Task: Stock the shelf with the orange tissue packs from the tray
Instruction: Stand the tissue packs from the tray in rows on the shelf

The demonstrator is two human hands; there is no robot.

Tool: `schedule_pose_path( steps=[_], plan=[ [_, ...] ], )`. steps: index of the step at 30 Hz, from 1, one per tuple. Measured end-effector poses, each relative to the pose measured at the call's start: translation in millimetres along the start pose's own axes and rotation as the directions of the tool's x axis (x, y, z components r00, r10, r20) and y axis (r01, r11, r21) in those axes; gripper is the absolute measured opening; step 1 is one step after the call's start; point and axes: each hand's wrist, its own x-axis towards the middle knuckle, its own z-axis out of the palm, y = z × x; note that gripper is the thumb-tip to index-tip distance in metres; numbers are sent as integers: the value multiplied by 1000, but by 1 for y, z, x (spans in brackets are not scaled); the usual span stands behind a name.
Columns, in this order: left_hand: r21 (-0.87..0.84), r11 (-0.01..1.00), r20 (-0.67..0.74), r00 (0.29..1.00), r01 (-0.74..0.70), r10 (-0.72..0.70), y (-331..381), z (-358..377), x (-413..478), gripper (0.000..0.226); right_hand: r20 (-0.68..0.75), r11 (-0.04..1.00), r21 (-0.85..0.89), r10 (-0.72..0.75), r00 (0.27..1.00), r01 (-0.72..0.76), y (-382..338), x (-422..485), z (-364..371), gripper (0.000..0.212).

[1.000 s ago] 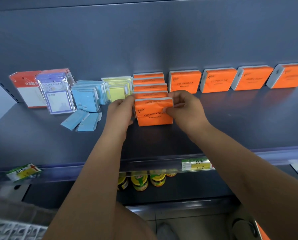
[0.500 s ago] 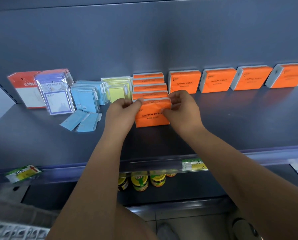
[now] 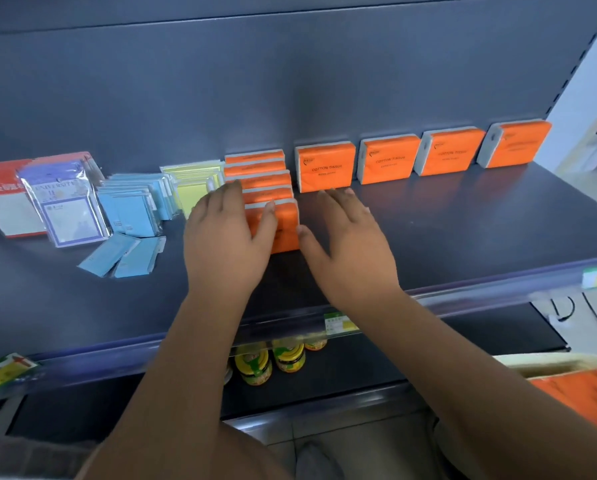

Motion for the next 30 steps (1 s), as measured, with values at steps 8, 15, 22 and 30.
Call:
schedule_pose_path(
  steps=[8, 15, 22, 30],
  plan=[
    [91, 962, 77, 965, -258, 252, 62, 23, -16, 65, -36, 996, -60, 61, 997, -63, 44, -24, -48, 61],
    [-23, 939, 111, 932, -345, 345, 138, 37, -35, 61, -100, 976, -136, 156, 983, -169, 97, -60, -101, 56],
    [-110, 864, 259, 825, -491, 502, 207, 54, -60, 65, -113, 938, -196, 269, 956, -287, 141, -104, -151, 56],
    [-283, 792, 292, 738, -541, 609, 276, 72, -103, 47, -155, 892, -216, 370, 916, -397, 182, -151, -201, 56]
  ],
)
